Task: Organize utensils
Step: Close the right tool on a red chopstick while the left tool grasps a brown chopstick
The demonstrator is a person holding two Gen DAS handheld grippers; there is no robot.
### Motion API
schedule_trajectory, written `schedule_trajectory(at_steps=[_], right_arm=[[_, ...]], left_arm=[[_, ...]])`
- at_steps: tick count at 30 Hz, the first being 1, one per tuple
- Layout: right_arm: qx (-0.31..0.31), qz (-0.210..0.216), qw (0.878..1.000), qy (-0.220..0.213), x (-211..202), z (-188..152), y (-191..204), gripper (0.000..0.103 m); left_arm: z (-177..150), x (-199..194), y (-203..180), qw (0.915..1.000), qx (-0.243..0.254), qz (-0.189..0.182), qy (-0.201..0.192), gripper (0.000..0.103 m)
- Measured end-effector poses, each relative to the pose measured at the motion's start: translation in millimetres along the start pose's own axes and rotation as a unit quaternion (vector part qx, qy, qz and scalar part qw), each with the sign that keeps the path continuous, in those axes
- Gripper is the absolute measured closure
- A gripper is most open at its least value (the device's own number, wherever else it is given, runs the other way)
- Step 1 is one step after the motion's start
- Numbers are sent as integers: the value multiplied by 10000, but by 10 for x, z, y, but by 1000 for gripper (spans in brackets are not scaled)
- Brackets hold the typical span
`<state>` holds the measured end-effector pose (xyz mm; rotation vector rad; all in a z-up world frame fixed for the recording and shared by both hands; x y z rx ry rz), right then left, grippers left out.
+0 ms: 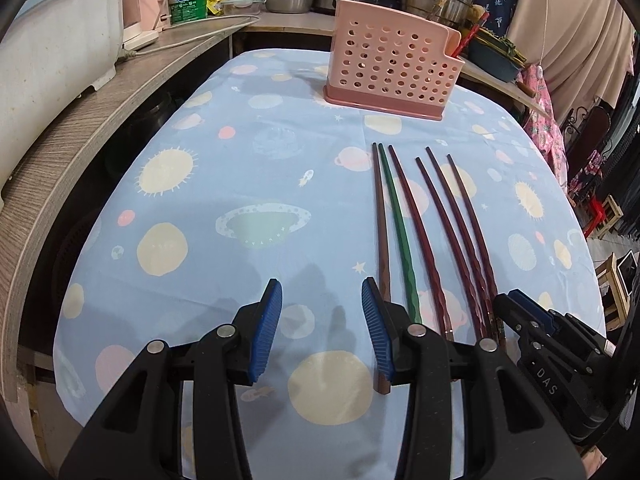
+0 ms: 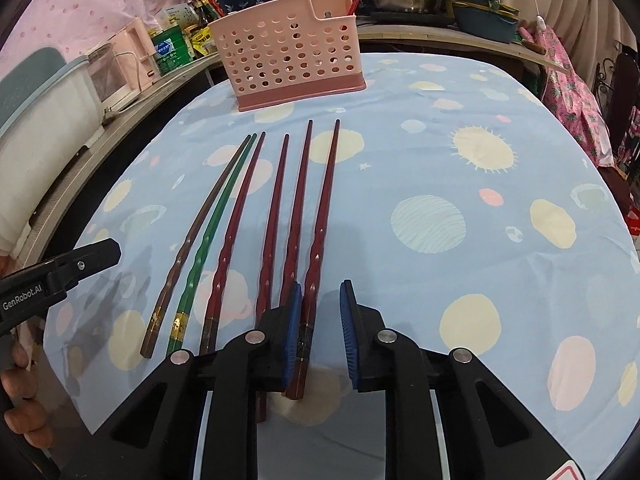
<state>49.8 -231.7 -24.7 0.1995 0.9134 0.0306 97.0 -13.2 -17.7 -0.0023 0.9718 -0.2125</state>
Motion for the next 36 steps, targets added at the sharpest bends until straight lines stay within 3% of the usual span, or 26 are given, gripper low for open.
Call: schedule_trajectory(at_steps=[8, 13, 26, 36], right_arm=[[-36, -88, 10000, -13, -19, -66, -40, 96], [2, -105, 9999, -32, -69, -116, -85, 96], [143, -113, 9998, -43, -176, -228, -177, 96], [145, -118, 9998, -58, -177, -232, -175, 96]], left_arm=[[-60, 13, -54, 9999, 57, -48, 82, 63], [-102, 4, -95, 9998, 107, -92, 102, 55], [-285, 140, -286, 9984, 348, -216, 384, 55], [-336, 201, -311, 9983, 444, -46, 380, 58]])
Point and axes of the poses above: each gripper's, at about its wrist camera, not at the fingertips, and x roughly the way its jaws point, y to its left, z to its top, the point moved 2 cm from there along x, roughly the way its jaws point, and after that the axes turned 3 degrees about z, right-handed, at the moved point
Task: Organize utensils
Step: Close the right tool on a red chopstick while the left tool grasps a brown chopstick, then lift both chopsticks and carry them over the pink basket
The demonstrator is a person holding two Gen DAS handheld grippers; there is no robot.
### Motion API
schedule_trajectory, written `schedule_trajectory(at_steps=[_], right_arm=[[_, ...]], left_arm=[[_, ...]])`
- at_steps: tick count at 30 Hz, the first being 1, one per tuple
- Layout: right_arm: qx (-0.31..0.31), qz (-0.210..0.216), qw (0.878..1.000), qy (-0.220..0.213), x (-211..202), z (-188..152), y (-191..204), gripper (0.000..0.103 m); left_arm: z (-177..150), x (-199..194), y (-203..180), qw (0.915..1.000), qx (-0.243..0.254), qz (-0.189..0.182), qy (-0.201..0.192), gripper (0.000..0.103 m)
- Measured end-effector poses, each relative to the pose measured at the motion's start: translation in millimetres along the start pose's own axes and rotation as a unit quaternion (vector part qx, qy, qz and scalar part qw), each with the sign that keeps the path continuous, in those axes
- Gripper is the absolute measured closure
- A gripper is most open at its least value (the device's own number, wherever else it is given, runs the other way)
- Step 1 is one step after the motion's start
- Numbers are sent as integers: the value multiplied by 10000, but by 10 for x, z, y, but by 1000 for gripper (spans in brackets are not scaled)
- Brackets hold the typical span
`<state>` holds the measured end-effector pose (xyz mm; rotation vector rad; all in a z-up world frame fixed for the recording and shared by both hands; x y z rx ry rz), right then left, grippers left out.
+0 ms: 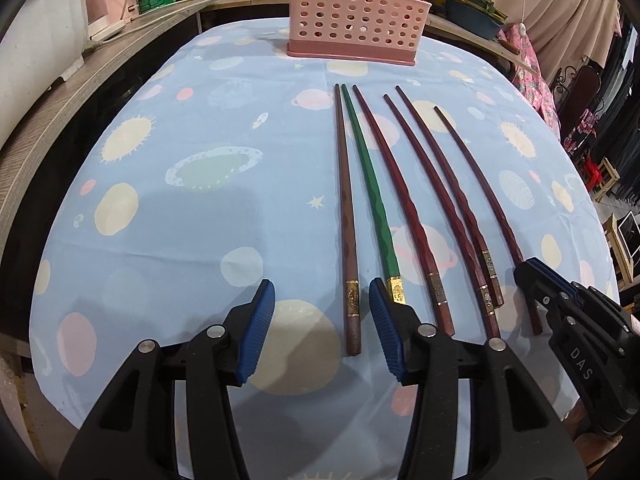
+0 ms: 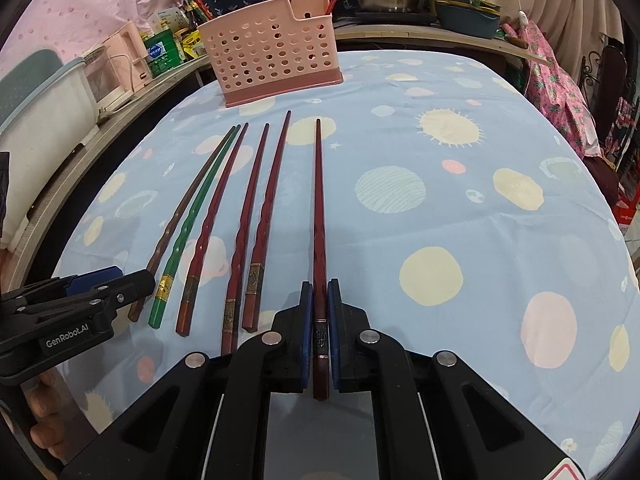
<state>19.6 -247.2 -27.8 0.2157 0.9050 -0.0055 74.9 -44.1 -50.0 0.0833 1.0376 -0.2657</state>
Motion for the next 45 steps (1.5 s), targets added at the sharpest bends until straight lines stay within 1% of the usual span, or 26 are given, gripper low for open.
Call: schedule_trajectory(at_steps=[2, 3, 5, 6, 7, 9, 16, 25, 34, 40, 45], right_arm=[[1, -5, 10000, -6, -5, -3, -1, 96], [-2, -5, 10000, -5, -4, -2, -1, 96], [0, 0, 10000, -3, -3, -3, -1, 96], [-2, 0, 10000, 0, -2, -1, 0, 96], [-2, -3, 10000, -2, -2, -3, 1, 96], [-6, -6, 10000, 4, -1, 0, 5, 96], [22, 16, 10000, 39, -19, -4, -14, 96], [99, 77, 9998, -139, -198, 126, -49, 96], [241, 226, 9974, -635, -549, 477, -114, 96], [301, 296, 9938, -1031, -777, 785, -164, 96], [307, 376, 9899, -1333, -899, 1081, -195, 96]], left_arm=[[-4, -4, 2, 10000, -6, -27, -7, 63], [-5, -6, 3, 10000, -5, -46, -8, 70], [-6, -9, 0, 10000, -1, -82, 1, 77], [-8, -8, 0, 10000, -1, -99, 8, 85], [-8, -5, 2, 9999, 0, -112, 23, 91], [-5, -2, 10, 9999, -20, -131, 47, 95], [13, -33, 35, 9997, -120, -186, 89, 96], [151, -265, 101, 9993, -225, -274, -127, 96], [421, -662, 203, 9962, -432, -451, -604, 96], [675, -924, 282, 9922, -570, -549, -967, 96], [940, -1065, 279, 9891, -543, -587, -1238, 96]])
Point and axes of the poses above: each gripper's, at about its wrist camera, not at the fingertips, and x roughly the way its jaws point, y to its left, z to its top, the point moved 2 cm from there along x, roughly the way its jaws point, and after that the axes turned 3 degrees about z, right-handed, at the moved point
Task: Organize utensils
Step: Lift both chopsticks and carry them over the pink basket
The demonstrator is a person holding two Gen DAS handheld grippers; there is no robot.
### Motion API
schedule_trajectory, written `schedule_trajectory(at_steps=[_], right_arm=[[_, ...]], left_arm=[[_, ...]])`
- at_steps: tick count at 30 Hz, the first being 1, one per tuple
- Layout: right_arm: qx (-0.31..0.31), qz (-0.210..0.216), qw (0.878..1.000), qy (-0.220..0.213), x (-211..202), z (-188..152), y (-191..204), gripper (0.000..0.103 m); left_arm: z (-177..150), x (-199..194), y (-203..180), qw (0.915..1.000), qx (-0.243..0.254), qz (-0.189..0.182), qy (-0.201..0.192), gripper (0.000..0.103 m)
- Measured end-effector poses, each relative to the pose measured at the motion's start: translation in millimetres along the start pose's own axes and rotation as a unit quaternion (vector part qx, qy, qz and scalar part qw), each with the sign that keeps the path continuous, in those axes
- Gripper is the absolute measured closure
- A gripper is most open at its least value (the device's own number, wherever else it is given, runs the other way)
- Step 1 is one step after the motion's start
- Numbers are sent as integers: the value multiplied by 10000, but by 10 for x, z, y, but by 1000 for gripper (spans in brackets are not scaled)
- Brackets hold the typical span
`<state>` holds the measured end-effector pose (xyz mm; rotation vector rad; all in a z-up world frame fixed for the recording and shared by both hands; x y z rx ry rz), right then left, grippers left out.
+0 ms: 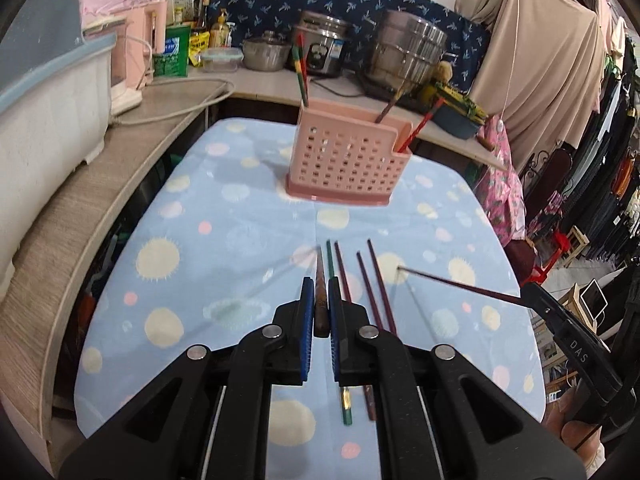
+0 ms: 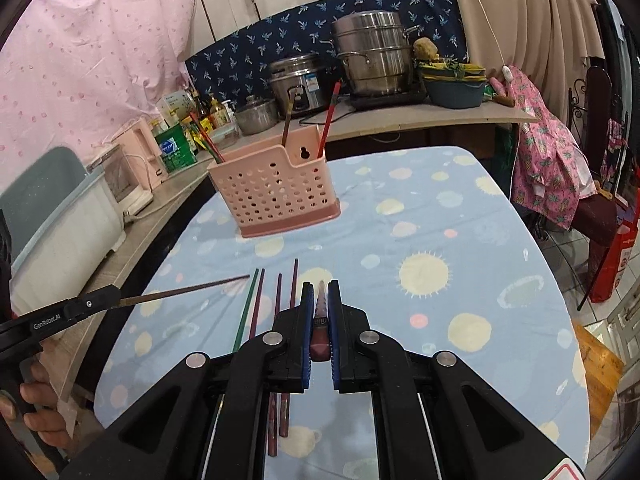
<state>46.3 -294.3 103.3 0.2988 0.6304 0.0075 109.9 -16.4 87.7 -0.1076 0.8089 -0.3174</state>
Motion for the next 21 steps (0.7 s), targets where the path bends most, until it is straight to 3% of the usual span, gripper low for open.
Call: schedule_trajectory(at_steps=[21], right_arm=[[14, 528, 9948, -870, 56, 1103, 177, 96]], left_arm=[[1337, -165, -187, 9939, 37, -24, -1098, 96]])
Point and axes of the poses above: each gripper's, at about its wrist camera, not at the fingertips, and x roughly the way its jaws point, y to its left, z to its top, the point moved 2 cm from there along x, roughly the way its jaws point, and after that the axes turned 3 degrees about z, right-handed, at the moved point
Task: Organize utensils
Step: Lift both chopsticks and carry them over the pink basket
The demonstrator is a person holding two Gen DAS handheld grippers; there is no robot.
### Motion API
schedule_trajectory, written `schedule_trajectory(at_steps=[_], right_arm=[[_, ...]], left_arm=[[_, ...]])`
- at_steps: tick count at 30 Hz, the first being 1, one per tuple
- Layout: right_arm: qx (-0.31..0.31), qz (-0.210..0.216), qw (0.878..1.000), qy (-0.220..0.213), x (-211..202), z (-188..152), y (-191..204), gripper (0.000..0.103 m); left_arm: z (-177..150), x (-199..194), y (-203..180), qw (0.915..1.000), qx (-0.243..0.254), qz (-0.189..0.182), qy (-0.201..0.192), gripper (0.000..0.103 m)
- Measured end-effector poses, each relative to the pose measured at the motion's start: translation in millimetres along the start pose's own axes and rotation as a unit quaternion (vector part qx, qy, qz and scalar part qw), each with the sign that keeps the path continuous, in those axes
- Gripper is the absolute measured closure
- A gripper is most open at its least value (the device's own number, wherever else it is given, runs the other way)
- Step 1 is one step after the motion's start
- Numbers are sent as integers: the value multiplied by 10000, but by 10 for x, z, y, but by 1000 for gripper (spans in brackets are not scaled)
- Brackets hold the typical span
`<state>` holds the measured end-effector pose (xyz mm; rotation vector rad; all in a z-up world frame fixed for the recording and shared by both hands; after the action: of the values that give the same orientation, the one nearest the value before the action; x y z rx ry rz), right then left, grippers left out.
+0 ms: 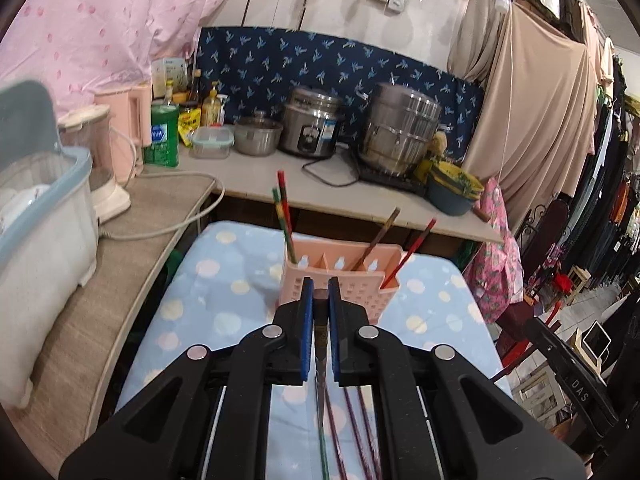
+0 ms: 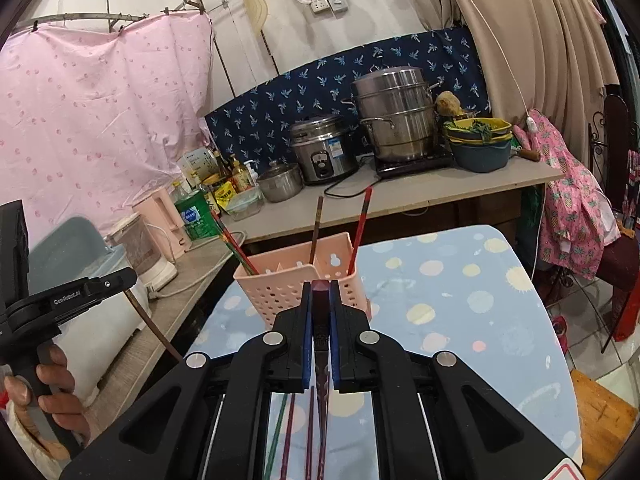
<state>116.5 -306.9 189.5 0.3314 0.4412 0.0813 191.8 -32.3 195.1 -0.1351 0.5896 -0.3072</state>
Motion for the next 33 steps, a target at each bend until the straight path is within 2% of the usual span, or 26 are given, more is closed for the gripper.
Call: schedule_trajectory(at_steps=[9, 16, 19, 23, 33], right_arm=[[-62, 226, 9967, -779, 216, 854, 177, 96], [13, 288, 9941, -1050, 610, 1365, 227, 96], [11, 280, 9941, -1050, 741, 1429, 244, 96], [-20, 224, 9954, -930, 992, 1437, 260, 96], [25, 111, 9993, -359, 1584, 1092, 171, 96]], left_arm=[[744, 7, -135, 9974, -48, 15, -720, 96], [1187, 155, -158, 9929, -45, 233, -1165, 96], [1299, 297, -157, 9920, -24, 332, -1221, 96], [1294, 511, -120, 9930, -16, 402, -1113, 96], [1038, 1011, 27, 9966, -101, 503, -650, 96]])
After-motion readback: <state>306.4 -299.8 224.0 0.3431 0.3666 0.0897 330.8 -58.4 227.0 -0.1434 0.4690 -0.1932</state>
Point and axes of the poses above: each gripper's, at about its wrist camera, not at the fingertips, and x roughly the way its jaws point, y to its left, z to its top, the point moved 2 cm from there along x, roughly the way its jaws point, and after that the axes turned 3 degrees about z, right-handed, at the moved point
